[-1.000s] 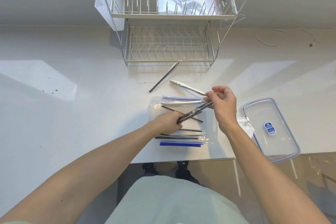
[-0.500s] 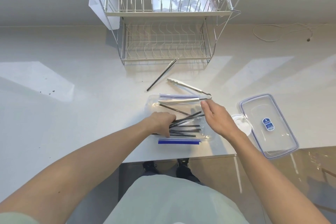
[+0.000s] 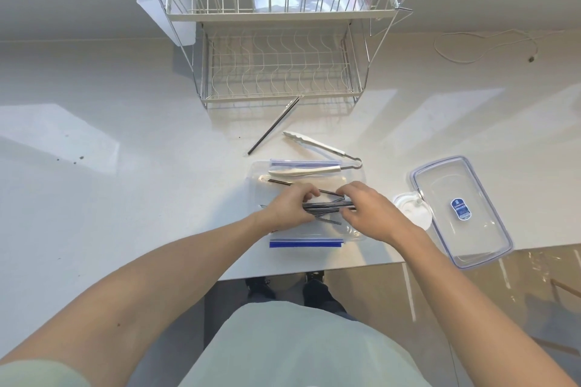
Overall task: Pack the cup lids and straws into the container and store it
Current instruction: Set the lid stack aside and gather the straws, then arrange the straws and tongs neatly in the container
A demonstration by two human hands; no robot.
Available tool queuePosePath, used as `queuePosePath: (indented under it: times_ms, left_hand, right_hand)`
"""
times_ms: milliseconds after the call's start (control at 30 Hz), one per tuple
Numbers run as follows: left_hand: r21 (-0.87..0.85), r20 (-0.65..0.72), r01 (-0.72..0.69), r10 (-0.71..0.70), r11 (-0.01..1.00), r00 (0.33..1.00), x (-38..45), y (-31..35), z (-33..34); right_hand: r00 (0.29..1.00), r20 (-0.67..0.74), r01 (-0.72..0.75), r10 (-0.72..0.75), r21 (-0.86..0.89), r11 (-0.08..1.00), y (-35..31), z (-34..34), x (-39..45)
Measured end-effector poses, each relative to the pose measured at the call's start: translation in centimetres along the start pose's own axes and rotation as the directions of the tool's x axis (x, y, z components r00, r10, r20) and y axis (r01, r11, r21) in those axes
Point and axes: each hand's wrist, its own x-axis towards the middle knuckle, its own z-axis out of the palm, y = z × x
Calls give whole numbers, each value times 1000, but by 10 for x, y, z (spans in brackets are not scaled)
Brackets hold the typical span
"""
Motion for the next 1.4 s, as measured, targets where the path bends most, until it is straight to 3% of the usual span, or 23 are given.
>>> queuePosePath:
  times_ms: [67, 167, 267, 333, 467, 567, 667, 767, 933, 1133, 1233, 1400]
  left_hand:
    - [-39, -15, -17, 16, 999, 1000, -1, -1, 0]
    - [173, -3, -101, 103, 980, 995, -4, -5, -7]
    - [480, 46, -159, 156, 863, 987, -5, -5, -17]
    - [633, 100, -155, 119, 759, 988, -6, -6, -21]
    - [770, 108, -109, 41, 629, 993, -13, -7, -20]
    - [759, 92, -115, 69, 641, 993, -15, -7, -21]
    - [632, 118, -83, 11, 771, 993, -17, -11, -23]
    - [569, 176, -58, -52, 820, 983, -17, -11, -28]
    - [579, 230, -27, -132, 815, 964, -16, -13, -47]
    - [619, 272, -46, -160, 784, 949, -21, -12, -42]
    - [626, 279, -68, -142, 777, 950, -24, -12, -38]
    - [600, 231, -44, -120, 799, 965, -25, -12, -40]
  right_hand:
    - [999, 42, 17, -16, -8, 1000, -1, 6, 4]
    - [995, 99, 25, -19, -66, 998, -6, 15, 15]
    - [987, 163, 46, -10, -214, 976, -14, 25, 31]
    - [984, 180, 61, -6, -300, 952, -17, 34, 40]
    - [992, 128, 41, 20, -453, 890, -20, 48, 48]
    - [994, 109, 33, 14, -418, 908, -18, 52, 49]
    - [986, 166, 42, 15, -336, 941, -15, 53, 47]
    - [966, 256, 37, 30, -253, 967, -12, 49, 45]
    - [982, 176, -39, 67, -155, 987, -7, 35, 45]
    - [975, 215, 11, 59, -311, 950, -14, 45, 37]
    - [988, 152, 30, 30, -379, 925, -16, 47, 35]
    - [993, 108, -9, 47, -327, 945, -20, 52, 33]
